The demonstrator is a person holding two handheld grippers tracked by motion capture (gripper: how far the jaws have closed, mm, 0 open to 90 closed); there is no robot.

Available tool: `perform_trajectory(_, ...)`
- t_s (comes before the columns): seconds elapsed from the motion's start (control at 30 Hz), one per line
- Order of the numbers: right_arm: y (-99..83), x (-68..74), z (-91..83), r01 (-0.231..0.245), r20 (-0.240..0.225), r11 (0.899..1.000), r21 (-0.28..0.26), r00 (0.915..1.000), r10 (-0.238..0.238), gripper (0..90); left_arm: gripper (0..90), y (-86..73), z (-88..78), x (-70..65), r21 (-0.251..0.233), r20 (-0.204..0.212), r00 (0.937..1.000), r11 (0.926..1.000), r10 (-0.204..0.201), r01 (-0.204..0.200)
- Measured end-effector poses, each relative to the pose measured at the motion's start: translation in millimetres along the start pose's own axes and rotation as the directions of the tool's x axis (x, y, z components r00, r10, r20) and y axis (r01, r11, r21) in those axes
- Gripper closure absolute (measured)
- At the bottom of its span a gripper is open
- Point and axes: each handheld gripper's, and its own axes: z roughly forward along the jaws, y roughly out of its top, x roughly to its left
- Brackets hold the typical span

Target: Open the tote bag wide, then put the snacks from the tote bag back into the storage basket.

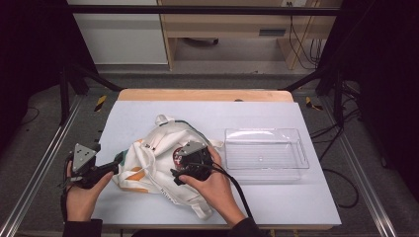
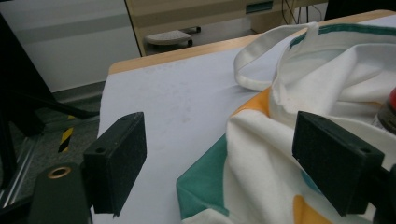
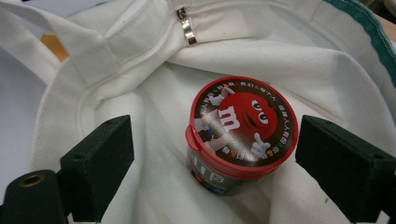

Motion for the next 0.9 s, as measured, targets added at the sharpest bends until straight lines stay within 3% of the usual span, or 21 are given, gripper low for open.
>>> perform_trajectory(0.1,1.2,-5.3,6.6,-0.001,0.022,1.000,0.017,0.9998,0.000,12.1,17.7,-7.8,2.3,-0.2,0.009,-0.010,0.9999,0.9999,-0.005,0.005)
perform_trajectory(0.4,-2.1,-13.9,17.8,-0.013,0.015,0.999,0.052,0.9998,0.013,14.6,17.6,-14.3,6.5,1.4,0.020,-0.017,0.9997,0.9996,-0.018,0.018)
perform_trajectory(0.9,-6.7,-16.3,29.3,-0.007,-0.025,0.997,0.079,0.9996,0.009,14.4,17.6,-13.4,6.1,0.6,0.015,-0.013,0.9999,0.9998,-0.011,0.011)
